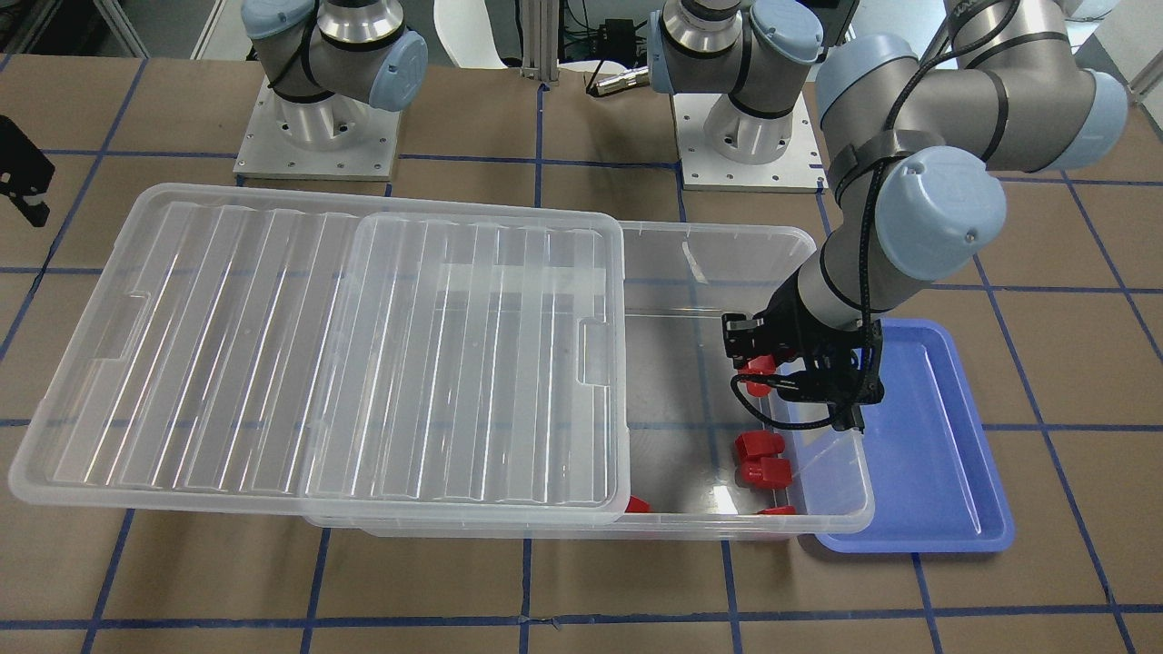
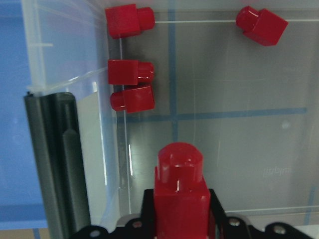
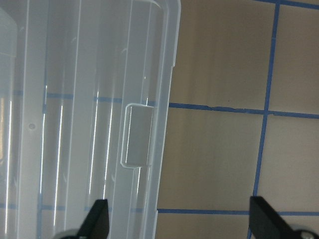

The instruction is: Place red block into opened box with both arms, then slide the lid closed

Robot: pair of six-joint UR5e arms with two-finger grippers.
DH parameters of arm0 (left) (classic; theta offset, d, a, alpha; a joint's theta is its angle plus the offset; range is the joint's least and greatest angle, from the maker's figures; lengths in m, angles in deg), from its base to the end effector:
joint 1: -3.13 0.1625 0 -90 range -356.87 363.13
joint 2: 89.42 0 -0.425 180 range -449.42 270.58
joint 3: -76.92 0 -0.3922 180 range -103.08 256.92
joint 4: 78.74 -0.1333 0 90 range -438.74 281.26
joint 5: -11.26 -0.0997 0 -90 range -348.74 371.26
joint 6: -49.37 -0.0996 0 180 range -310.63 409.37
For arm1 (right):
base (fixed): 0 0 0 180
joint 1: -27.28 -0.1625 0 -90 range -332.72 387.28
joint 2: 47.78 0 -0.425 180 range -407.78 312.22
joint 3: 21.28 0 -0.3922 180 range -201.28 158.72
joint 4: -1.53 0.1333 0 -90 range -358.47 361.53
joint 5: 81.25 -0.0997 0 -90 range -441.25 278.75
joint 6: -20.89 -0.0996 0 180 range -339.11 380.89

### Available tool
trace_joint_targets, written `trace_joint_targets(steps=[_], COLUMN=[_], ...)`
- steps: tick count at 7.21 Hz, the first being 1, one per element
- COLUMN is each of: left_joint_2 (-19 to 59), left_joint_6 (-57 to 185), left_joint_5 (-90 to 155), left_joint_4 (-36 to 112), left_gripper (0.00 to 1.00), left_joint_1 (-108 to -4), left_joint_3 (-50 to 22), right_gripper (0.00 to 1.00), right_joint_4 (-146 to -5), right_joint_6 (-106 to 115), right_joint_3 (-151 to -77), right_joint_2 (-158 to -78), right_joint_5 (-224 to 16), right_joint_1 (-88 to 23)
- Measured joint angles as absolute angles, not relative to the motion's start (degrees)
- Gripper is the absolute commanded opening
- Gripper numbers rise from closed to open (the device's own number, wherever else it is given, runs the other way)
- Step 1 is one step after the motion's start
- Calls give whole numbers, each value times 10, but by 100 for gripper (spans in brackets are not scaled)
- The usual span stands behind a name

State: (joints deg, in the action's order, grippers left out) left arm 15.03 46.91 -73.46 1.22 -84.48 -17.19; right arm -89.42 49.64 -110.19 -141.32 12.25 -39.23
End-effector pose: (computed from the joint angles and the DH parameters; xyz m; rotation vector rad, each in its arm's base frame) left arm -0.1189 -0.5672 0.3364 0.0086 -3.0355 -0.2200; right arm -0.0721 -0.4850 0.5291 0.1351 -3.0395 0.0922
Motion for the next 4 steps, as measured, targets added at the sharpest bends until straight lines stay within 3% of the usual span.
trace_joint_targets(steps=[4], left_joint_2=[172], left_joint_6=[472], left_joint_5=[-730], left_joint_4=[-71], left_gripper=[0], left_joint_1=[-855], left_joint_3=[-230], right_gripper=[100], right_joint_4=[-883], right_joint_6=[373], right_joint_3=[-1100], right_joint_2=[-1430], right_joint_5=[59], right_joint_1=[-443])
